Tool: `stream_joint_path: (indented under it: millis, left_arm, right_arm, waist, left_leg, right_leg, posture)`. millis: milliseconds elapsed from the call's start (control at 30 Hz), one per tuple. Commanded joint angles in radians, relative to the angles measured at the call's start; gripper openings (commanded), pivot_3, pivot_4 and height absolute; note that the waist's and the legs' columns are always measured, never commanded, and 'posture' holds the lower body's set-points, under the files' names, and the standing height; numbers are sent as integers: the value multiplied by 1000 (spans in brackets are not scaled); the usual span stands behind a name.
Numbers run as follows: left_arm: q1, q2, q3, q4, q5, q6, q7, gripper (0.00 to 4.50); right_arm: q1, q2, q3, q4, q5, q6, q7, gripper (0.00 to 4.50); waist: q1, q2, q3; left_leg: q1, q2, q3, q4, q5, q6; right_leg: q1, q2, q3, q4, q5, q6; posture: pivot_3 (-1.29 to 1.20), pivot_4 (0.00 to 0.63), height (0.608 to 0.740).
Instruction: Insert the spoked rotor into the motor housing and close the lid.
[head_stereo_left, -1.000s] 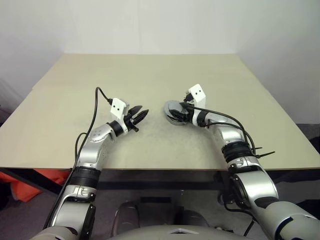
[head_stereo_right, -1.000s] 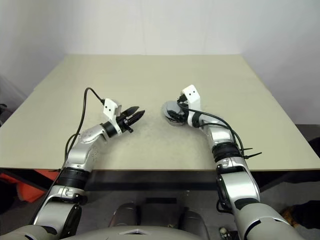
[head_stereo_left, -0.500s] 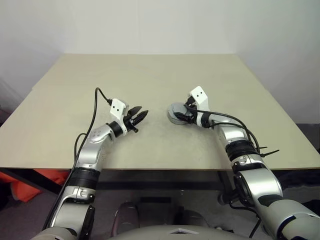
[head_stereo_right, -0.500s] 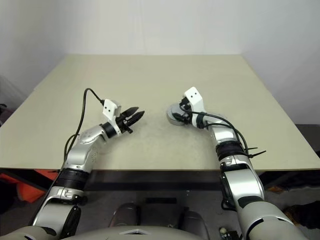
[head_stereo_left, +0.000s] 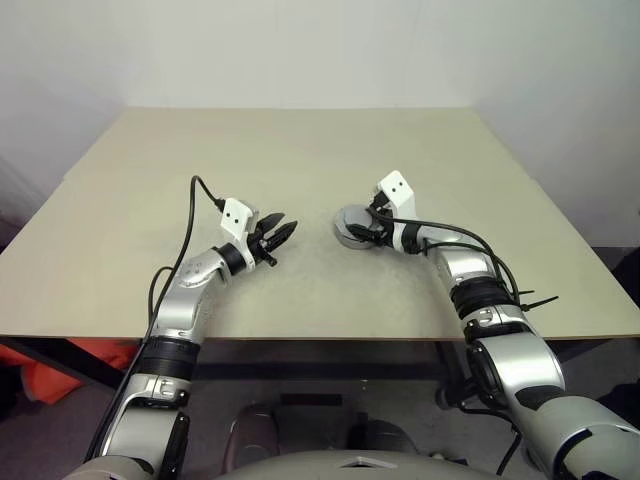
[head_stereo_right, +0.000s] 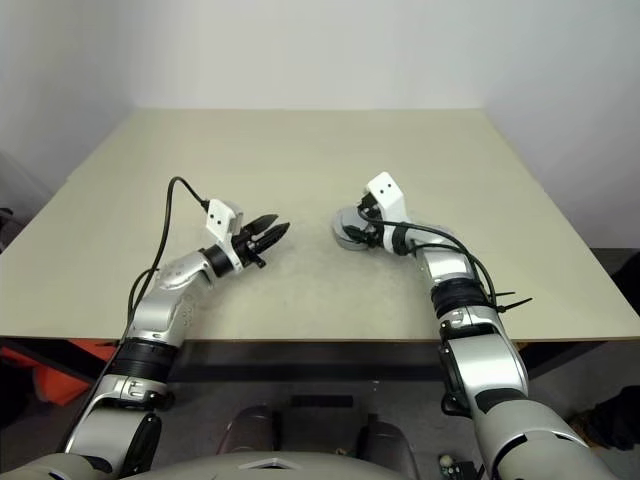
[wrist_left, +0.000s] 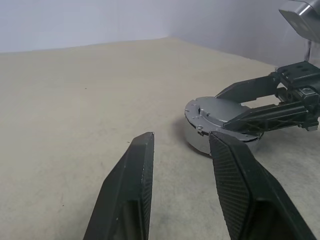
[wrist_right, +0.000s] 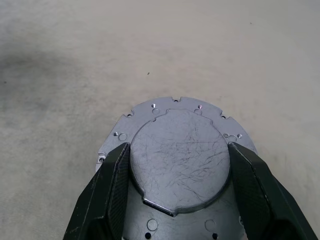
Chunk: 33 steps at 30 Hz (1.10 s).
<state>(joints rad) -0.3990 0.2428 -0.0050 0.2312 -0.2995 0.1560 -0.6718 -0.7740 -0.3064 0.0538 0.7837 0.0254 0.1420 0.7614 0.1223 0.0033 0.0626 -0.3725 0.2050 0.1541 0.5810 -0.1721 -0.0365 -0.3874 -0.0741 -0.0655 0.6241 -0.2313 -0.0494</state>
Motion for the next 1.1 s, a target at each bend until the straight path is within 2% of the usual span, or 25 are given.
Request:
stream_joint_path:
  millis: [33, 600, 1100]
  left_arm:
    - [-9, 7, 2, -39, 1, -6, -3, 1806]
    - [3, 5, -1, -50, 3, -1, -4, 1806]
    - [9, 11, 1, -59, 7, 4, -3, 1806]
  right_arm:
    - [-47, -12, -14, -6, 13, -25, 6, 2946]
    - [-62, -41, -5, 22, -5, -50, 31, 2946]
    - [-47, -2, 11, 65, -31, -69, -11, 2946]
  waist:
    - [0, 0, 0]
    - [1, 0, 0]
    - [-1, 0, 0]
  left_leg:
    - [0, 0, 0, 0, 0, 0]
    - [0, 0, 0, 0, 0, 0]
    - [1, 0, 0, 0, 0, 0]
  right_leg:
    - [0, 0, 0, 0, 0, 0]
    - [0, 0, 0, 0, 0, 0]
    - [0, 0, 0, 0, 0, 0]
  posture:
    - [0, 0, 740]
    - [0, 0, 740]
    - [0, 0, 740]
